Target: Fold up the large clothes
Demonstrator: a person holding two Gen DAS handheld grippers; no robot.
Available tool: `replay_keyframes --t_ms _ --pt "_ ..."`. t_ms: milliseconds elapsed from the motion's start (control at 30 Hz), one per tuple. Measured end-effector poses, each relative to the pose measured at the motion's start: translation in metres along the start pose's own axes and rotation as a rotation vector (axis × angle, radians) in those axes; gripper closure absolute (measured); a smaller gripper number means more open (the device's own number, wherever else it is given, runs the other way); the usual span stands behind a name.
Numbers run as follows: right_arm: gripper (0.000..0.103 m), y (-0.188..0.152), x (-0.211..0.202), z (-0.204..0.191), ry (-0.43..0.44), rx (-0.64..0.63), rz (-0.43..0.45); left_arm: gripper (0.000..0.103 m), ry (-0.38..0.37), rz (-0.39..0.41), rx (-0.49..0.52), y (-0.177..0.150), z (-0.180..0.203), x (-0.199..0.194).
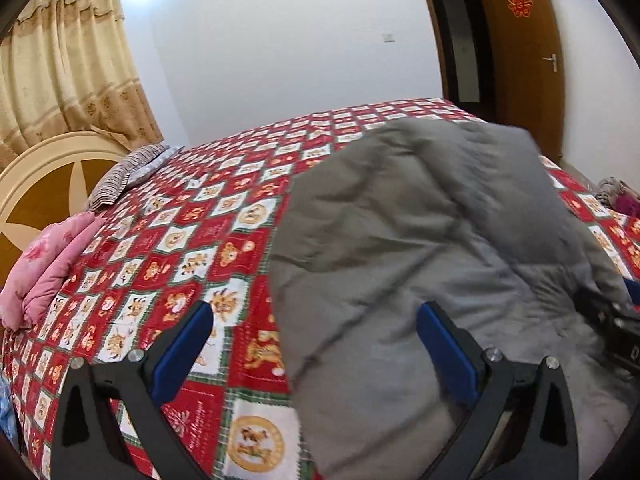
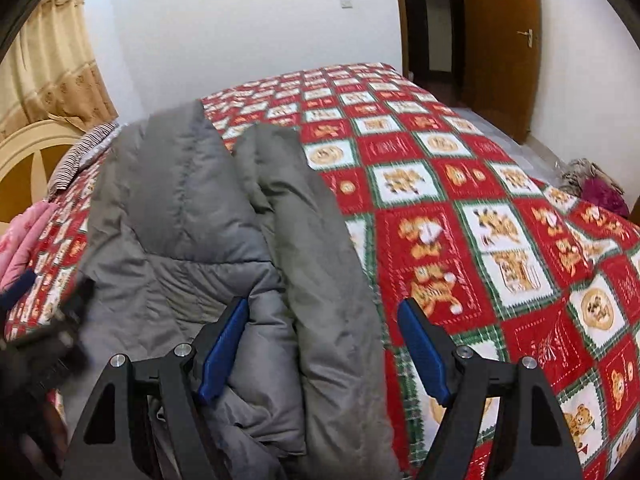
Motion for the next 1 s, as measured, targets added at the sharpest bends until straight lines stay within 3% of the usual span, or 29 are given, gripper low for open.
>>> replay_keyframes --t_ms 167,400,500,600,700,833,1000 --pt "0.027 -0.001 0.01 0.013 -0.021 0.001 -0.021 0.0 0.021 -0.021 -0.014 -0.003 -0.005 0.014" --pt "0.027 -0.001 0.021 0.022 -0.056 0.008 -0.067 0.0 -0.022 -0.028 0.019 -0.001 0.005 0.023" --pt "0.027 0.015 -0.012 0.018 -0.057 0.033 0.0 0.0 -0.026 -0.025 0.028 0.003 0.008 0.023" --pt "0.027 0.037 -0.056 -0.001 -0.047 0.026 0.121 0.0 -0.025 -0.023 0.043 0.007 0.012 0.022" --pt "0.027 0.052 -0.077 -0.03 0.031 0.019 0.159 0.0 -0.02 -0.031 0.045 0.01 0.013 0.022" --pt "0.027 0.053 -0.042 -0.061 0.135 0.032 0.07 0.0 -0.035 -0.056 0.012 0.011 0.008 0.027" --pt "0.027 0.036 0.011 -0.06 0.042 -0.021 0.028 0.0 -0.047 -0.061 0.007 0.01 0.005 0.034"
Point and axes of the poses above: each gripper's, at about its wrist camera, not at the fingertips, and x roughly the way its jaws point, z to its right, y to its top, the point moved 2 cm from there along x, roughly the way its jaws point, and after that the axes turned 14 degrees about x, right-handed, at the moved point
